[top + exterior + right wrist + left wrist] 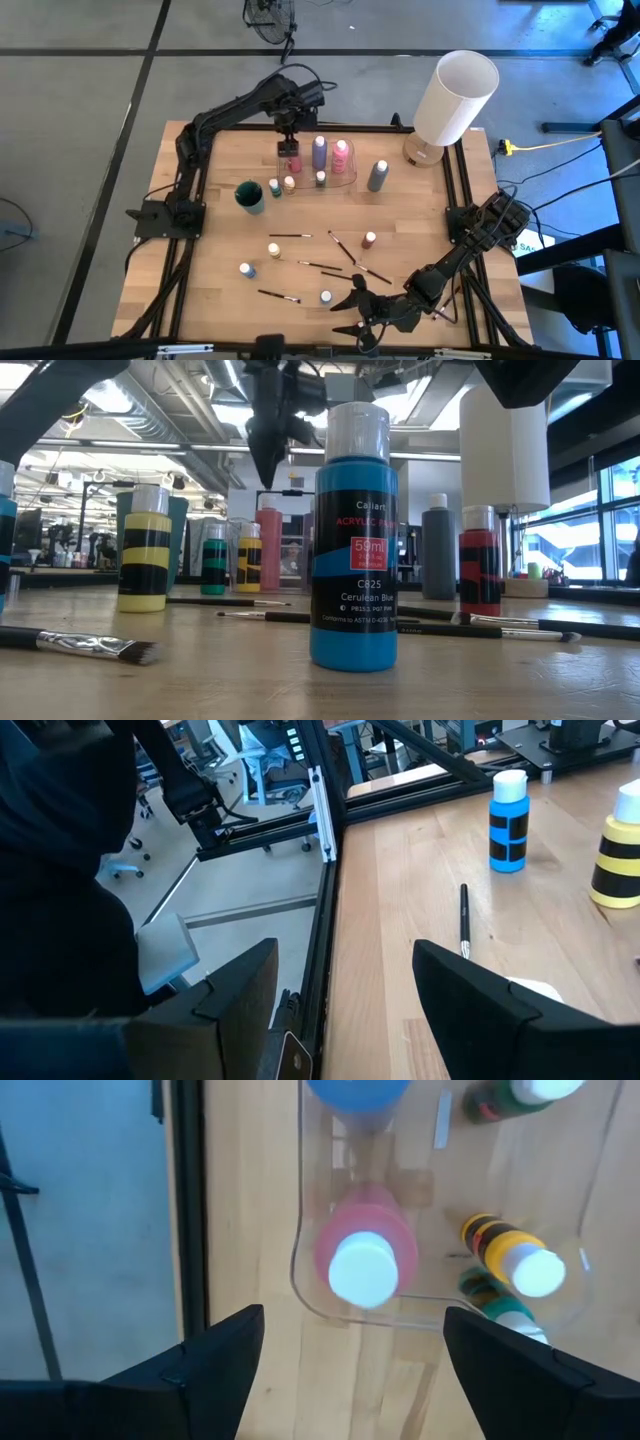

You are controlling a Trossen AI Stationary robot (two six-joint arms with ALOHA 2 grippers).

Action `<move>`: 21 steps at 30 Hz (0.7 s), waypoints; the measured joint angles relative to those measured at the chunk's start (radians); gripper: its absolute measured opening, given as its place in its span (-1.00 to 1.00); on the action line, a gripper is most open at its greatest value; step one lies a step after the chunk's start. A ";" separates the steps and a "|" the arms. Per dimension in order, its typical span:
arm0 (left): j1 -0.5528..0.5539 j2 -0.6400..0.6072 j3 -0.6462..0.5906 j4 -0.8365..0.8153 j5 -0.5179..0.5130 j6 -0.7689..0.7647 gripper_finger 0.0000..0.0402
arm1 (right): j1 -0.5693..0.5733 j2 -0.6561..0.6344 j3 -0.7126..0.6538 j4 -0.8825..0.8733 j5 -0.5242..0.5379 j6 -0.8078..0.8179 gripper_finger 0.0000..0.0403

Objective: Pick & Place Paint Supplies
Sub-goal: Put the black paint brush into the green cup

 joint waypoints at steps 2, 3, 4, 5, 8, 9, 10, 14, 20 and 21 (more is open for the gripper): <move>-0.004 -0.022 0.000 0.000 -0.001 -0.005 0.52 | 0.000 0.000 0.000 0.000 0.000 0.000 0.17; -0.005 -0.034 0.000 0.000 -0.001 -0.006 0.52 | 0.000 0.000 0.000 0.000 0.000 0.000 0.17; -0.006 -0.047 0.000 0.000 -0.001 -0.007 0.52 | 0.000 0.000 0.000 0.000 0.000 0.000 0.17; -0.010 -0.060 0.000 0.000 -0.001 -0.007 0.52 | 0.000 0.000 0.000 0.000 0.000 0.000 0.17; -0.023 -0.105 0.000 0.000 -0.001 -0.009 0.52 | 0.000 0.000 0.000 0.000 0.000 0.000 0.17; -0.028 -0.121 0.000 0.000 -0.004 -0.016 0.52 | 0.000 0.000 0.000 0.000 0.000 0.000 0.17; -0.035 -0.138 0.000 0.000 -0.012 -0.032 0.53 | 0.000 0.000 0.000 0.000 0.000 0.000 0.17; -0.063 -0.216 0.000 0.000 -0.040 -0.112 0.52 | 0.000 0.000 0.000 0.001 0.000 0.000 0.17; -0.125 -0.348 0.002 0.000 -0.041 -0.189 0.52 | -0.001 0.000 0.000 0.033 0.000 0.000 0.17; -0.136 -0.369 0.001 0.000 -0.037 -0.189 0.52 | -0.001 0.000 0.000 0.032 0.000 -0.007 0.17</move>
